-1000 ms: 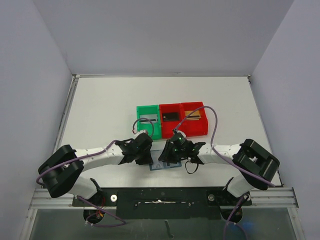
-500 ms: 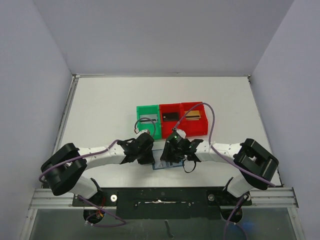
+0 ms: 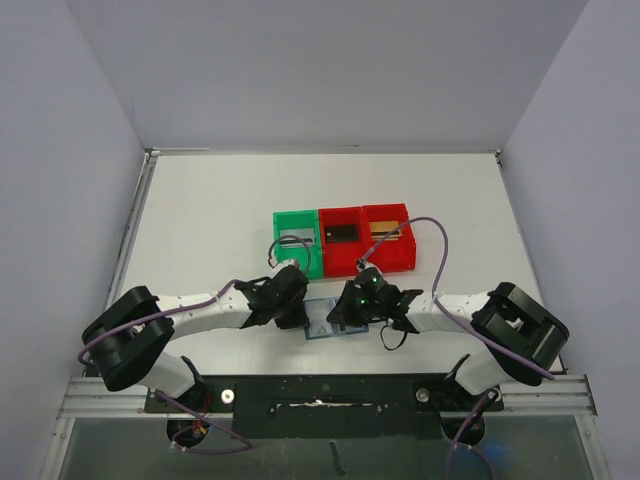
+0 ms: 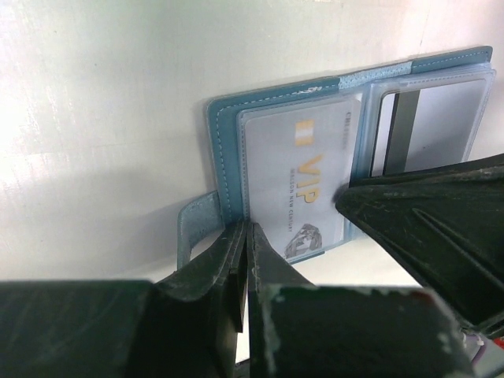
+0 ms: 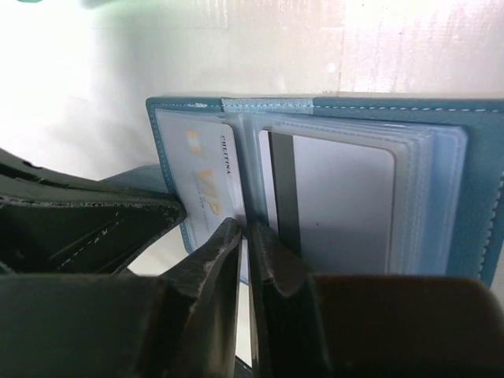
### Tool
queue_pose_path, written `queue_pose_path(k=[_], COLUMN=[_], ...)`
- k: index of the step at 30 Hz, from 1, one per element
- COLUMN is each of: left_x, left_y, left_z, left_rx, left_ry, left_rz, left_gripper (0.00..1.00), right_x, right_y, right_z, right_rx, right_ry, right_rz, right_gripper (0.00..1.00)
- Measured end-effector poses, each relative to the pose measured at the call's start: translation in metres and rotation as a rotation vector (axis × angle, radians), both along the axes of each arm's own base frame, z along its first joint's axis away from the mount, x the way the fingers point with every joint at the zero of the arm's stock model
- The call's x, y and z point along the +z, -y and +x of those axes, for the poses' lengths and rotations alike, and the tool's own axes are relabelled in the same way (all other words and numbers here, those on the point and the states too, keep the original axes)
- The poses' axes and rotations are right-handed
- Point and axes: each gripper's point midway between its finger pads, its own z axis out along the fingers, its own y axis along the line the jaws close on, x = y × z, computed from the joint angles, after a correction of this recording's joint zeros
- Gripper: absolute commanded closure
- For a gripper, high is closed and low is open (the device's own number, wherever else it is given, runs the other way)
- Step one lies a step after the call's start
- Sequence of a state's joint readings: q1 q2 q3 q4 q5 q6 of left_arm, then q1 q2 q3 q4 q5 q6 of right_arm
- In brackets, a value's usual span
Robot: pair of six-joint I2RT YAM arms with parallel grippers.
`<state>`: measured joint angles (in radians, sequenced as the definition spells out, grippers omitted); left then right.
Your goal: Take the credit cards out of the card holder
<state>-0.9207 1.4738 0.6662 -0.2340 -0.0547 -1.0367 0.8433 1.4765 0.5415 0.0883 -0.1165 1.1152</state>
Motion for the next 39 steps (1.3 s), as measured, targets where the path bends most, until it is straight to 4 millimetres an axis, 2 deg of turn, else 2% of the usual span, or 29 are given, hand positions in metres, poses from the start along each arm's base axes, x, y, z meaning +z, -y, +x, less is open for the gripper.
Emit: queue_pose_path(k=[2, 9, 14, 19, 39], left_x=[0.000, 0.000, 0.000, 0.001, 0.002], left_y=[0.000, 0.000, 0.000, 0.002, 0.003], left_z=[0.000, 0.000, 0.000, 0.001, 0.002], left_rx=[0.001, 0.001, 0.001, 0.002, 0.005], left_ry=[-0.001, 0.000, 0.001, 0.003, 0.013], left_rz=[0.000, 0.002, 0.004, 0.002, 0.003], left_gripper=[0.98, 0.99, 1.00, 1.00, 1.00], right_x=[0.000, 0.006, 0.010, 0.019, 0.017], right_y=[0.000, -0.001, 0.002, 0.013, 0.034], right_z=[0.000, 0.001, 0.002, 0.006, 0.008], right_rx=[-0.002, 0.002, -0.009, -0.040, -0.108], right_ry=[-0.001, 0.000, 0.010, 0.031, 0.015], right_rz=[0.062, 0.167, 0.175, 0.197, 0.160], right_gripper=[1.00, 1.00, 1.00, 1.00, 1.00])
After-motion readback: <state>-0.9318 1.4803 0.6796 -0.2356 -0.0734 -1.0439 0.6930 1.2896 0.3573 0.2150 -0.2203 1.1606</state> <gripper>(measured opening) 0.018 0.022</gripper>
